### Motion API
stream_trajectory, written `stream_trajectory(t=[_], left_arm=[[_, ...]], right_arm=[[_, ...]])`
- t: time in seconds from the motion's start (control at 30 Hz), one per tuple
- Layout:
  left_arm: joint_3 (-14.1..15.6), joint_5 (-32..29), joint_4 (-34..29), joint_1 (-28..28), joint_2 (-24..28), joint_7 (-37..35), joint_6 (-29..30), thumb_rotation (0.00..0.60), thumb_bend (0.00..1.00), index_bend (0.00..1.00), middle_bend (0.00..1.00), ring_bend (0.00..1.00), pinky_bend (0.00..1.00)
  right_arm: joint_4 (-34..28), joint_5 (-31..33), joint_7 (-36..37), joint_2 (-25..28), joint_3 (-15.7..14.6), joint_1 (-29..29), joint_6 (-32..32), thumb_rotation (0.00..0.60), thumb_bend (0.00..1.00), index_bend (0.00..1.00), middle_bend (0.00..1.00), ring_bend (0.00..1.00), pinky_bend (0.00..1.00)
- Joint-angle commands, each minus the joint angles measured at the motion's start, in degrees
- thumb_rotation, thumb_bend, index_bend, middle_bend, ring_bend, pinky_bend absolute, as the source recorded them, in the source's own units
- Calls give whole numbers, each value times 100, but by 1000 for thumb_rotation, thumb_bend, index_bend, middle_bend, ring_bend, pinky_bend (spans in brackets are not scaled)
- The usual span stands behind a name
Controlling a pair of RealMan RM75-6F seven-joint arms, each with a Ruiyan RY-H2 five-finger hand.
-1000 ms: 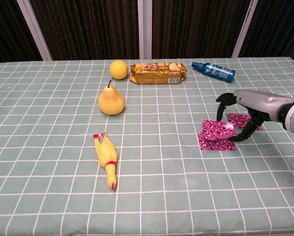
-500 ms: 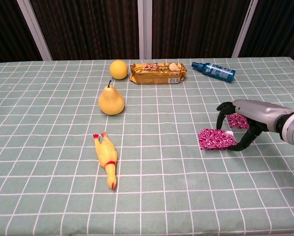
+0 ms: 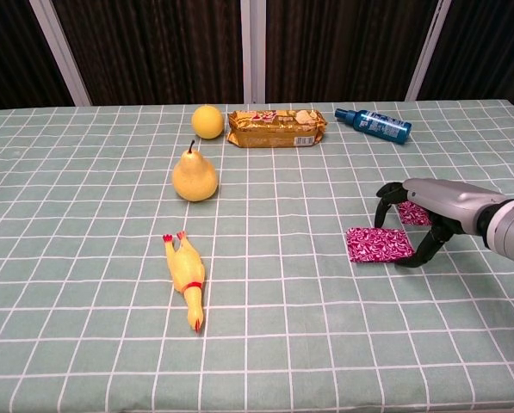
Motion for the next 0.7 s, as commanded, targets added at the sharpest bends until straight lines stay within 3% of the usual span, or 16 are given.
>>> stream_trajectory(t=[0.03, 0.4, 0.7], left_arm=[[2, -2, 4, 2, -1, -4, -3, 600, 0, 159, 156, 126, 137], [-3, 18, 17, 4, -9, -19, 15, 600, 0, 159, 156, 126, 137], [-3, 26, -15, 10, 2, 14, 29, 600, 0, 159, 156, 126, 137]], right_arm=[[4, 1, -2, -9, -11, -1, -4, 600, 110, 348, 66, 0, 0], [-24, -49, 25, 49, -28, -24, 34, 600, 110, 303, 65, 0, 0], [417, 151, 151, 258, 338, 13, 165, 600, 111, 312, 65, 0, 0]])
